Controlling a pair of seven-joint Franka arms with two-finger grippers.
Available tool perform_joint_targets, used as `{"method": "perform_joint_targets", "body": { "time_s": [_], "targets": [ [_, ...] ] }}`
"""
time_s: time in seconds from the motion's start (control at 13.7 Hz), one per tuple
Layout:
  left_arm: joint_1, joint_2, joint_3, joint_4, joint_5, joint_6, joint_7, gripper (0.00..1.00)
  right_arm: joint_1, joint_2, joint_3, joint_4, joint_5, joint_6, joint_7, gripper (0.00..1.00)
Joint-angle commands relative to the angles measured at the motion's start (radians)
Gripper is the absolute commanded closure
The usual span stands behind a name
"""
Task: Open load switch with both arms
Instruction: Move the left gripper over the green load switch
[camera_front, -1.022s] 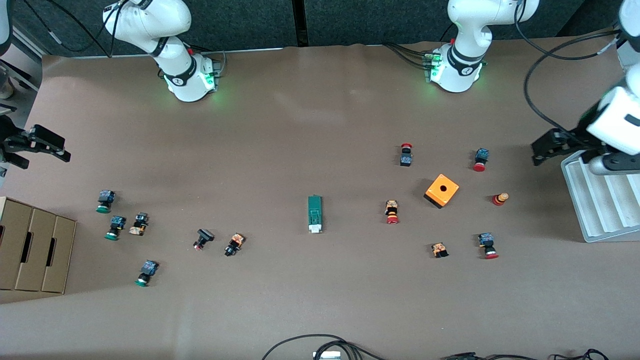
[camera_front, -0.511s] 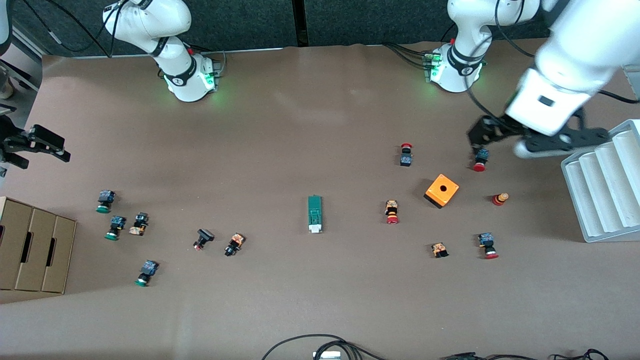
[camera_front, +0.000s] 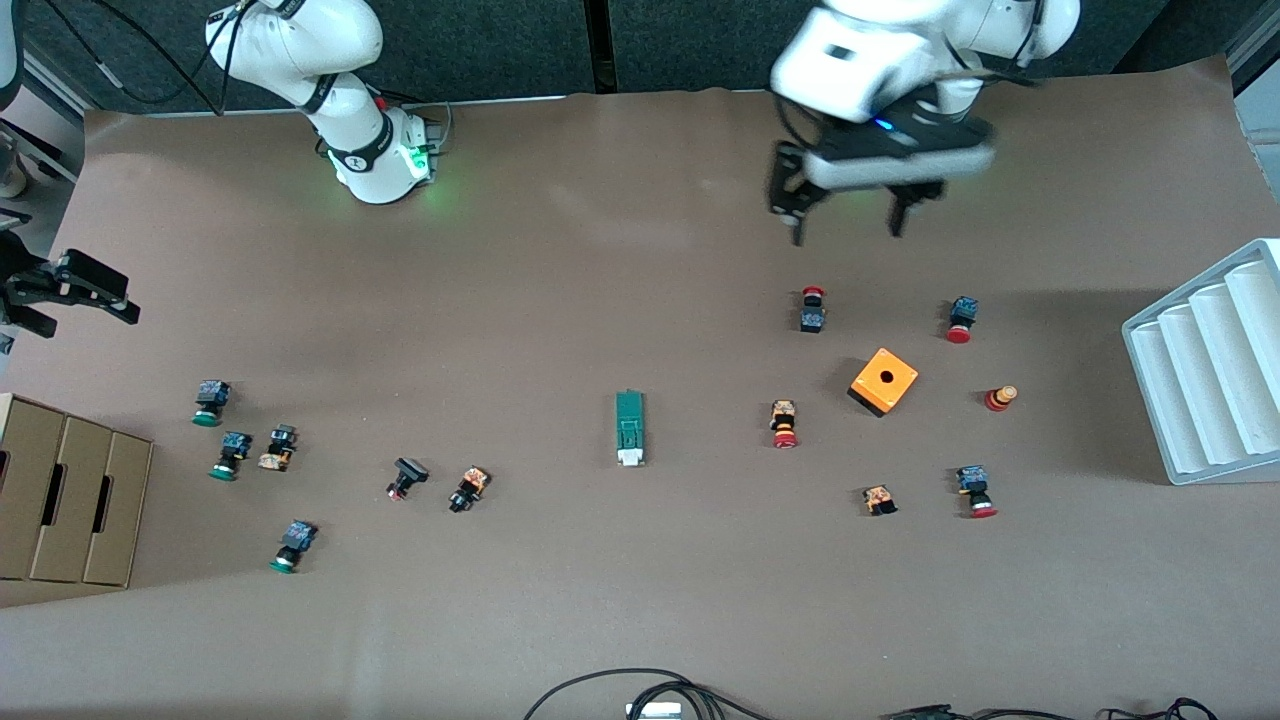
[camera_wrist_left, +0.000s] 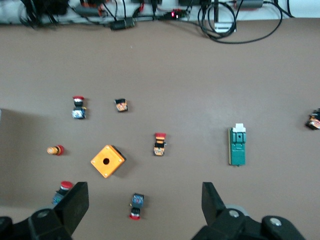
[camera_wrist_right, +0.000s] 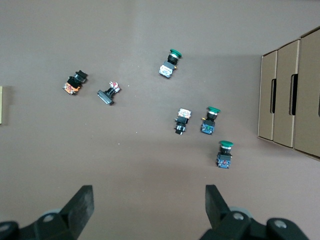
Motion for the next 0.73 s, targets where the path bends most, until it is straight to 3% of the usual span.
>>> {"method": "perform_joint_targets", "body": {
  "time_s": [0.0, 0.37, 0.66],
  "targets": [
    [-0.103, 0.016, -0.016, -0.025, 0.129, 0.012, -0.132, 0.00, 0.003, 0.000, -0.002, 0.014, -0.031, -0.007, -0.003, 0.01],
    [-0.319, 0.086, -0.024, -0.062, 0.333, 0.012, -0.448, 0.00, 0.003, 0.000, -0.002, 0.014, -0.031, -0.007, -0.003, 0.01],
    [-0.378, 0.134, -0.109, -0.103, 0.434, 0.010, -0.735, 0.00, 0.003, 0.000, -0.002, 0.013, -0.031, -0.007, -0.003, 0.01]
  ]
}}
